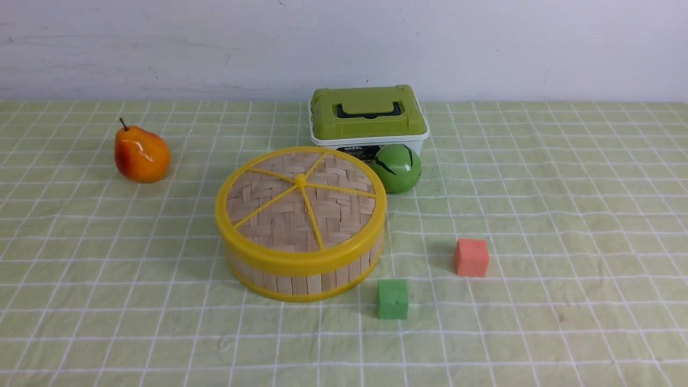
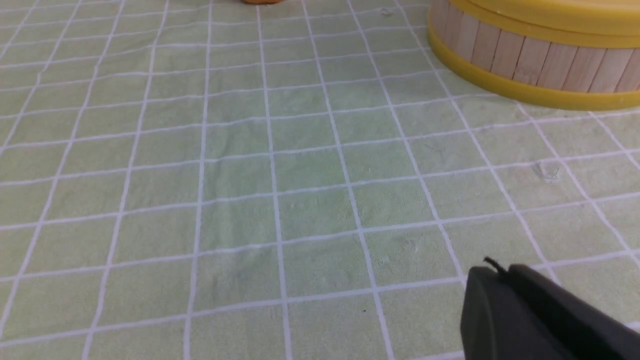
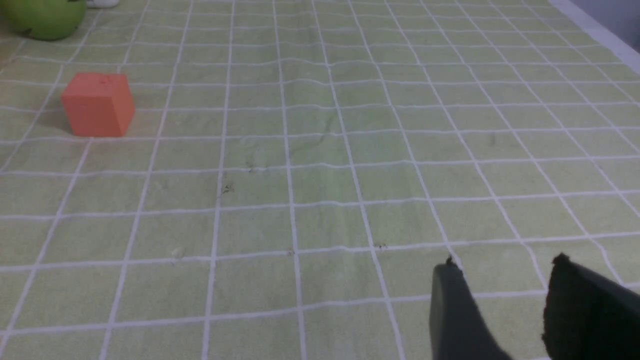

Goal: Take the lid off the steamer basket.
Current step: Use the left arm to lift the lid of the steamer

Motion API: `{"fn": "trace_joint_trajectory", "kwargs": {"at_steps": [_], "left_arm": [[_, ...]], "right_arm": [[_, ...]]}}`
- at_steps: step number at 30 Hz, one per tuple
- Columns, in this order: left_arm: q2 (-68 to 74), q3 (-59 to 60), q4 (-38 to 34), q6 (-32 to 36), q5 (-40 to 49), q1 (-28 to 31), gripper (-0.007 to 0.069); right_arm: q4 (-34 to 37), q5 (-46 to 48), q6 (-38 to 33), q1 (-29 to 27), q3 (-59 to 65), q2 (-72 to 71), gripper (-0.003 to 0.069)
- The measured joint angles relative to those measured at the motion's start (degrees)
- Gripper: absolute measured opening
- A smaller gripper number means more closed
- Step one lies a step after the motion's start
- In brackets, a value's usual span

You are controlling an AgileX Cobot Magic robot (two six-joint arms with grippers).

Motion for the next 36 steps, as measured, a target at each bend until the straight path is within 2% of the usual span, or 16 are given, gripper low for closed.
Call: {"fn": "trace_joint_trajectory", "kwargs": {"at_steps": [17,21,23,24,25,26,31,36], "left_arm": [[0.0,0.0,0.6,0.2,-2.7,0.0,0.003],[0.0,0.2,0.7,0.2,-14.5,0.0,0.0036],[0.0,0.2,0.7,0.2,-28.5,0.0,0.0038],[0.0,0.2,0.7,0.2,-29.4,0.0,0.0037],[0.0,0.2,0.8,0.2,-37.7,0.0,0.0038],[0.0,0.2,0.8,0.2,-38.5,0.0,0.0038],[0.0,0.2,1.0,-1.0,-53.7,0.0,0.004],[0.0,0.2,1.0,-4.0,-56.0,0.0,0.0042]], "right_arm": [[0.0,0.0,0.0,0.0,0.0,0.0,0.0242],[0.0,0.0,0.0,0.0,0.0,0.0,0.0242],[0.0,0.0,0.0,0.0,0.0,0.0,0.0242],[0.0,0.0,0.0,0.0,0.0,0.0,0.0242],[0.0,0.0,0.0,0.0,0.0,0.0,0.0242],[0.0,0.0,0.0,0.0,0.0,0.0,0.0242],[0.0,0.0,0.0,0.0,0.0,0.0,0.0242],[0.0,0.0,0.0,0.0,0.0,0.0,0.0242]]}}
